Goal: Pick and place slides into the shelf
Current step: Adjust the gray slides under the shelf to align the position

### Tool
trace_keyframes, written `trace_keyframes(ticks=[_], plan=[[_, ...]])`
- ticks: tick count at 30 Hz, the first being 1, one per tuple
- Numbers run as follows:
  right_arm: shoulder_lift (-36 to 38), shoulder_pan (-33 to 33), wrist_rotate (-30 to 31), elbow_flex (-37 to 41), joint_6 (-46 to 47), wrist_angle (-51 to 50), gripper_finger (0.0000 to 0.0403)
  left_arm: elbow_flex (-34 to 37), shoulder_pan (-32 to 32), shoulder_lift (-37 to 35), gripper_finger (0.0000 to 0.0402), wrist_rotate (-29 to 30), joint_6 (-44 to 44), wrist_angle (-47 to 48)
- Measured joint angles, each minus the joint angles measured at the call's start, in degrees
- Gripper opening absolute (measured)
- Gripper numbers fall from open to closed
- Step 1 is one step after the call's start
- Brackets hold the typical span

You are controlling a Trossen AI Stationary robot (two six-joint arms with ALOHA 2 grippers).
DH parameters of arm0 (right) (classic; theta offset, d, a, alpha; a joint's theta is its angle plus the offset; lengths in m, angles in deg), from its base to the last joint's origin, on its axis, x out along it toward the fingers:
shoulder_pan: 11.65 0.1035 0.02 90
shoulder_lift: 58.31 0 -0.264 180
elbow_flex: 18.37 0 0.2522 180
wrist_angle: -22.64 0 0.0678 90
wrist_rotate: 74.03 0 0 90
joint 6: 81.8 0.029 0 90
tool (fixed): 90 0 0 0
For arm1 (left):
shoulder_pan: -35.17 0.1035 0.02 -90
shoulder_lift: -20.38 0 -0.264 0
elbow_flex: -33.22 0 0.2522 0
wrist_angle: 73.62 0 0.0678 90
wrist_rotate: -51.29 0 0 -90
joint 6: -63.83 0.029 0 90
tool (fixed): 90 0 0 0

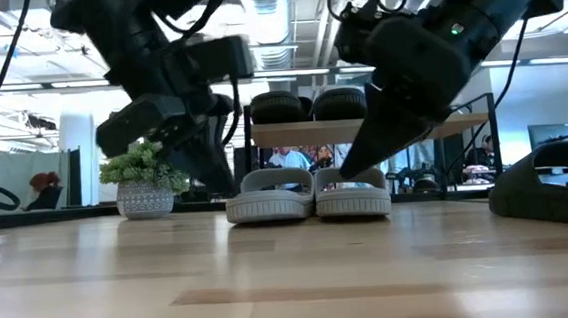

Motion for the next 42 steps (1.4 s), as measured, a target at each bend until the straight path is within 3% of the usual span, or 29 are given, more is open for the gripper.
trace_keyframes(ticks=[10, 23, 32, 38, 42], plan=[[-0.4, -0.23, 0.76, -0.02, 0.68, 0.08, 0.0, 1.93, 0.91, 0.0, 0.0, 2.34, -2.65, -1.43], [-0.4, -0.85, 1.43, -0.02, 2.57, -0.91, 0.0, 1.93, 4.38, 0.0, 0.0, 0.41, -0.15, -4.52], [-0.38, 0.82, 5.85, -0.02, 7.05, -6.93, 0.0, 1.93, 4.38, 0.0, 0.0, 0.41, 0.56, -6.28], [0.06, 1.62, 10.72, 0.0, 20.32, -20.13, 0.0, 1.93, 4.35, 0.0, 0.0, 0.41, 0.6, -6.45], [0.54, 0.15, 11.08, -0.04, 20.04, -20.82, 0.0, 1.93, 4.34, 0.0, 0.0, 0.41, 0.6, -6.57]])
